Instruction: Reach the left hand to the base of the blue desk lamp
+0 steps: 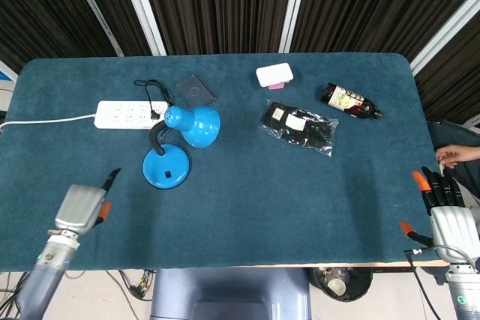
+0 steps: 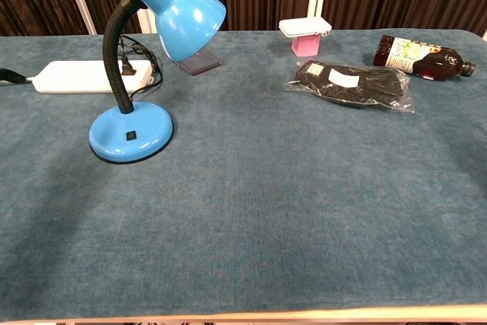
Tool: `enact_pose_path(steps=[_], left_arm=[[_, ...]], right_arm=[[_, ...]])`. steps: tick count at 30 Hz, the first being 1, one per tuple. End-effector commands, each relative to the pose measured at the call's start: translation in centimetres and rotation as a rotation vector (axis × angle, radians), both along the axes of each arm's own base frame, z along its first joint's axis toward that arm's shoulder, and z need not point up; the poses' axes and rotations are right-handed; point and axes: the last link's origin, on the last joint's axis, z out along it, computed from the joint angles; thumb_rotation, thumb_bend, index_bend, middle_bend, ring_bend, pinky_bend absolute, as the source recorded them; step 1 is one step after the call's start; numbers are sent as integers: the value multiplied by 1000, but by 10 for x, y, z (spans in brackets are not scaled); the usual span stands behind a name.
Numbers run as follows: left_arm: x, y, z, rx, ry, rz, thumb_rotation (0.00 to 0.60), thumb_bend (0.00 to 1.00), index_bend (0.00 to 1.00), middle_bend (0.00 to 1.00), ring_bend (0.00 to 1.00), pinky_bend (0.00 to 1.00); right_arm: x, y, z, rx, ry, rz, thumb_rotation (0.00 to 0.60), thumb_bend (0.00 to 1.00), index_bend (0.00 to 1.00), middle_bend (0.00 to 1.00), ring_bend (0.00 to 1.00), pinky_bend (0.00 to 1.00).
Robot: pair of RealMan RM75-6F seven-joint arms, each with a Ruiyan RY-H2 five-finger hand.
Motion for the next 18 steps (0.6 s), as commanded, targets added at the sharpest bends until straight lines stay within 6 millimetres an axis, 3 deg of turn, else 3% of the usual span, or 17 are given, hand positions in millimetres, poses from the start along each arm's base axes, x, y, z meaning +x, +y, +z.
enact_pose_path(steps=[1,10,18], left_arm=[[18,12,-29,-50,8,3,600,509,0,936,872,919],[33,24,-62,-94,47,28,600,510,0,936,872,919],[38,30,-80,-112,68,45,600,511,0,936,872,919]], right_arm=[[0,0,0,0,-1,-2,600,250,0,0,0,0],[0,-1,0,3,-10,-5,600,250,0,0,0,0],[0,-1,0,4,-14,-6,600,250,0,0,0,0]])
